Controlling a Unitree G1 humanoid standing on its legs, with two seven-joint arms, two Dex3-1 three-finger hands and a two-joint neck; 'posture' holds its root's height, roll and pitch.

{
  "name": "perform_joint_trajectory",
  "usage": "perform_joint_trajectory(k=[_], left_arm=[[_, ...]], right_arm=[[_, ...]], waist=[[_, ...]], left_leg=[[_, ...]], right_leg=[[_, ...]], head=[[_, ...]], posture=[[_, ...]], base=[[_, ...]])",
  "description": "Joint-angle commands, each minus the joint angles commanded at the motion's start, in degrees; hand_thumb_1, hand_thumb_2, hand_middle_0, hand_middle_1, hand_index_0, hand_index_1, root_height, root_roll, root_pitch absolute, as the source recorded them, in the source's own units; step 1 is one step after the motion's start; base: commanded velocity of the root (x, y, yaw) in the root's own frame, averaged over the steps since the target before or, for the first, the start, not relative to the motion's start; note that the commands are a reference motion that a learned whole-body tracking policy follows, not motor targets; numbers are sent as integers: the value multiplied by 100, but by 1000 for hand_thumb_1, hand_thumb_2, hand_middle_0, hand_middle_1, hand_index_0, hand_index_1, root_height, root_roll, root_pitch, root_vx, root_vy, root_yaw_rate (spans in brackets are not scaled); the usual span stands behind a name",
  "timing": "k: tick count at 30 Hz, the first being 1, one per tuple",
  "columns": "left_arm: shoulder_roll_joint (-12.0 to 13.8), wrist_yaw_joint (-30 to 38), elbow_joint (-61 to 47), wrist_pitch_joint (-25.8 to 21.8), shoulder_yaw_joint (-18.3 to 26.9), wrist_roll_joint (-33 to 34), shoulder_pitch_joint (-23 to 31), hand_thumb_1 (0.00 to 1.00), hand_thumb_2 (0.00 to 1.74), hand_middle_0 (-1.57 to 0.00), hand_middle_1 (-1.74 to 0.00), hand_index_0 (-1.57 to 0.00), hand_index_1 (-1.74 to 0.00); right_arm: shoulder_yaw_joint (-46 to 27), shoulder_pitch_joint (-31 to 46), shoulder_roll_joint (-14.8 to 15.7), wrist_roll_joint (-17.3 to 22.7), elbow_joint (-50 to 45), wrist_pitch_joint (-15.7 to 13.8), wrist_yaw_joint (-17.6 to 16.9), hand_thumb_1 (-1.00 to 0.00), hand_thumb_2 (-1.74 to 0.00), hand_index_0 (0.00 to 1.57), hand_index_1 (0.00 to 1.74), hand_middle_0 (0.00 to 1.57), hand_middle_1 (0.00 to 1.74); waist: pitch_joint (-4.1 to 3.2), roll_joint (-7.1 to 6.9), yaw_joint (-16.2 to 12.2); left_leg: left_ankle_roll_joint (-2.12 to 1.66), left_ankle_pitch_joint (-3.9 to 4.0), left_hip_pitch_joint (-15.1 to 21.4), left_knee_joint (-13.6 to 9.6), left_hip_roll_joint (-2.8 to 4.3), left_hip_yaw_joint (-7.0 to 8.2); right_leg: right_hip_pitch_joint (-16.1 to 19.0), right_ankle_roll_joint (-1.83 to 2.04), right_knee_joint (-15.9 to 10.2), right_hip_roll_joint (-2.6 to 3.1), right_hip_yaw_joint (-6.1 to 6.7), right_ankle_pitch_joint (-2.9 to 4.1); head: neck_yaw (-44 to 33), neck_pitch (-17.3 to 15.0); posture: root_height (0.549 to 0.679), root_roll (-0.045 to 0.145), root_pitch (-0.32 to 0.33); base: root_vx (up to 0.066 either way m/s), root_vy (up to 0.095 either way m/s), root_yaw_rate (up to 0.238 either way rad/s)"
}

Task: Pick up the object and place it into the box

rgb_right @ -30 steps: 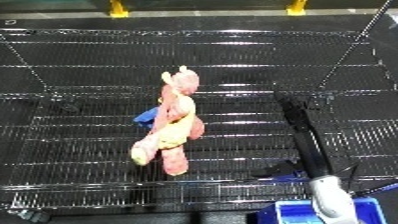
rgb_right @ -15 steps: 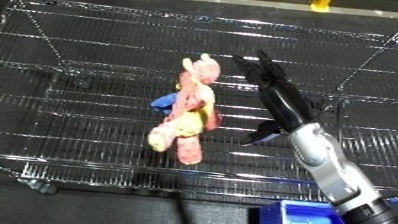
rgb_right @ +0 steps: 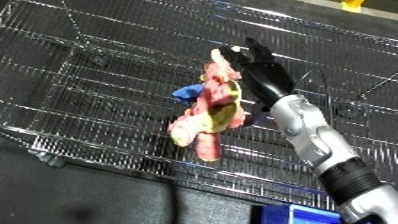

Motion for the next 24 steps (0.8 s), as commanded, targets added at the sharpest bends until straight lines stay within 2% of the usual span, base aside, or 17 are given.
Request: perform_joint_trajectory(k=[7, 12, 21, 24], left_arm=[[17, 12, -93, -66, -26, -44, -27, 1000, 1740, -1570, -1740, -1570, -1740], [-23, 33, -158, -89, -32, -40, -10, 1000, 1740, -1570, -1740, -1570, -1740], [-122, 94, -311, -143, -47, -23, -52, 1000, 1740, -1570, -1740, -1570, -1740], [-164, 104, -319, -150, -38, -10, -62, 1000, 1740, -1570, -1740, -1570, -1740]], right_arm=[[399, -313, 364, -286, 870, 105, 137, 0, 0, 0, 0, 0, 0], [428, -239, 745, -374, 1503, 126, 189, 0, 0, 0, 0, 0, 0], [357, 69, 1298, -567, 2089, 231, 293, 0, 0, 0, 0, 0, 0], [322, 132, 1427, -571, 2143, 244, 330, -150, -261, 235, 261, 235, 261]], waist=[[120, 84, 173], [128, 161, 244], [128, 263, 273], [128, 272, 250]], left_leg=[[15, 16, -209, 52, -45, -105], [24, 18, -301, 50, -56, -129], [33, -7, -326, 45, -60, -114], [34, -9, -314, 32, -44, -96]], right_leg=[[-151, -1, 51, -21, -35, 10], [-243, 3, 81, -32, -64, 8], [-318, 7, 135, -43, -52, -22], [-332, 6, 148, -43, -39, -29]], head=[[192, 143], [275, 271], [325, 335], [292, 361]], posture=[[631, 8, -109], [631, 6, -95], [630, 7, -85], [630, 8, -85]], base=[[1, 6, 83], [3, 11, 42], [6, 13, 4], [3, 14, -34]])
